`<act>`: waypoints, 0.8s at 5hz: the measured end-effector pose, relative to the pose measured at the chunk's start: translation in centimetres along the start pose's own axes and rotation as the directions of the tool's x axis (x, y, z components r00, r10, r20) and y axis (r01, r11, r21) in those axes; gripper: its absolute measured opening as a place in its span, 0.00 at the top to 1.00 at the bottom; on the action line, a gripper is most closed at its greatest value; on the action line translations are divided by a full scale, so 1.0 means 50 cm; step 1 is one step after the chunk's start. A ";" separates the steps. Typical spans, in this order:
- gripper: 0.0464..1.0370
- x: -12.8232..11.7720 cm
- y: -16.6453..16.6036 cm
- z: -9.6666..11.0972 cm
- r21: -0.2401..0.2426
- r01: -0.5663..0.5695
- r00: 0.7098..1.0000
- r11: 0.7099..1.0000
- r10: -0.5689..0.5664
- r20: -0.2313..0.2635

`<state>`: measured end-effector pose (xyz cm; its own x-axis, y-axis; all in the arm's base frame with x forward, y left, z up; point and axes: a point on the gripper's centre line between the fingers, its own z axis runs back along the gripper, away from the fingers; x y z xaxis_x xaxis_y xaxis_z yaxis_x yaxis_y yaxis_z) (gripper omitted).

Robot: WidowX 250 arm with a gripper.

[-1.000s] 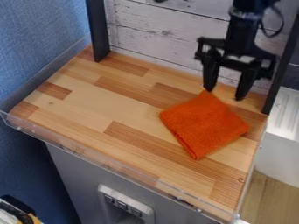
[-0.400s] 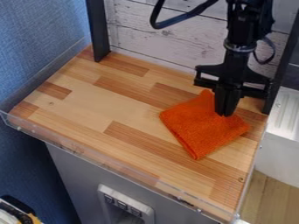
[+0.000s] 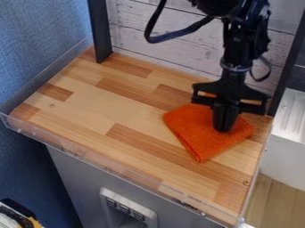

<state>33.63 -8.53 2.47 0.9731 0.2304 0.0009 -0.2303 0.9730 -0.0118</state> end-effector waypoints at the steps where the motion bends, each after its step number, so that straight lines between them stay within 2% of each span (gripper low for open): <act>1: 0.99 -0.005 0.005 -0.006 0.007 -0.030 1.000 1.000 0.030 -0.003; 4: 0.99 -0.025 -0.005 -0.016 0.029 -0.075 0.997 0.997 0.075 -0.007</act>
<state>32.47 -9.09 1.65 0.9531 0.3025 -0.0073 -0.3023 0.9531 0.0168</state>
